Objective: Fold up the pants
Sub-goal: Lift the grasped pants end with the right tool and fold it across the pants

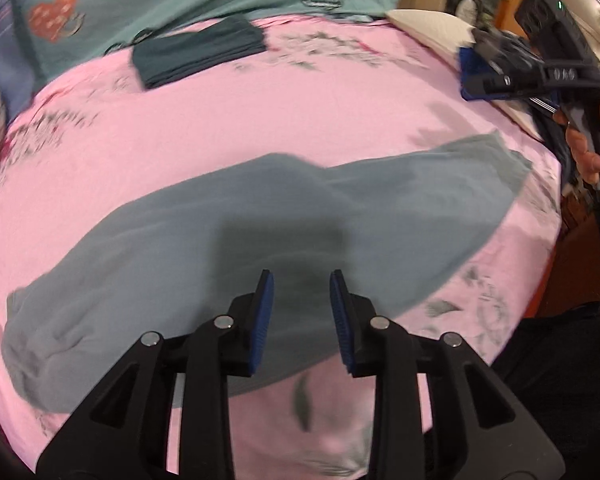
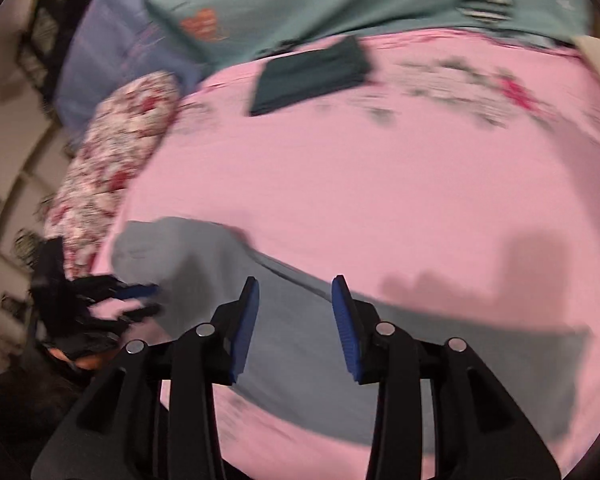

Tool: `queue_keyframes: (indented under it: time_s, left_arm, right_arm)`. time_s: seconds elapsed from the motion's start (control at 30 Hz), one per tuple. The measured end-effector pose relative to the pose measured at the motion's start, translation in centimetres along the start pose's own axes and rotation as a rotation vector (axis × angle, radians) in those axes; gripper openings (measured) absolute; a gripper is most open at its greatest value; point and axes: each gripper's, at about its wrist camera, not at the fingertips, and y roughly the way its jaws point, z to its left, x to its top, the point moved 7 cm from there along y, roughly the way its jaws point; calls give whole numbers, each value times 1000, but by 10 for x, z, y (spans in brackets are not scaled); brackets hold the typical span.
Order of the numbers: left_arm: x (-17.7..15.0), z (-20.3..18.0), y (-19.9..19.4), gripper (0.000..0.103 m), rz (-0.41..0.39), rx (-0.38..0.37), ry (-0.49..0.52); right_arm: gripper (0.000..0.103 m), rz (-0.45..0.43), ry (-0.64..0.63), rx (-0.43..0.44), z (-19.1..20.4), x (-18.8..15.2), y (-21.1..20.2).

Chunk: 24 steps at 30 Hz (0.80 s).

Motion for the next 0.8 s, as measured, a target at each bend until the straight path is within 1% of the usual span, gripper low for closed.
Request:
queue_keyframes:
  time_s: [0.03, 0.1, 0.17, 0.23, 0.27, 0.33, 0.4, 0.5, 0.57, 0.63, 0.73, 0.8]
  left_arm:
    - [-2, 7, 3, 29, 6, 3, -16]
    - [-2, 18, 12, 29, 12, 20, -38]
    - [2, 25, 20, 29, 15, 21, -55]
    - [2, 29, 26, 29, 30, 18, -61]
    - [1, 29, 30, 29, 43, 18, -60]
    - [-1, 30, 35, 29, 64, 15, -50]
    - [-5, 32, 33, 30, 66, 4, -46]
    - [-8, 35, 32, 30, 67, -13, -59]
    - [-9, 35, 31, 30, 66, -16, -59]
    - [-9, 35, 31, 30, 63, -17, -60]
    - [-8, 36, 31, 30, 61, -21, -69]
    - [-9, 35, 30, 30, 59, -19, -70]
  right_arm:
    - [39, 24, -4, 34, 13, 12, 18]
    - [39, 72, -5, 68, 31, 37, 66]
    - [39, 125, 14, 107, 43, 51, 108]
    - [39, 189, 48, 113, 45, 52, 141]
    - [39, 235, 75, 128, 46, 49, 156]
    - [39, 307, 92, 173, 55, 36, 169]
    - [39, 370, 107, 247, 66, 22, 171]
    - [39, 440, 156, 331, 76, 5, 161]
    - [40, 470, 158, 359, 81, 2, 156]
    - [40, 491, 148, 347, 80, 1, 158]
    - [40, 512, 176, 311, 73, 2, 171]
    - [40, 534, 205, 328, 73, 1, 180]
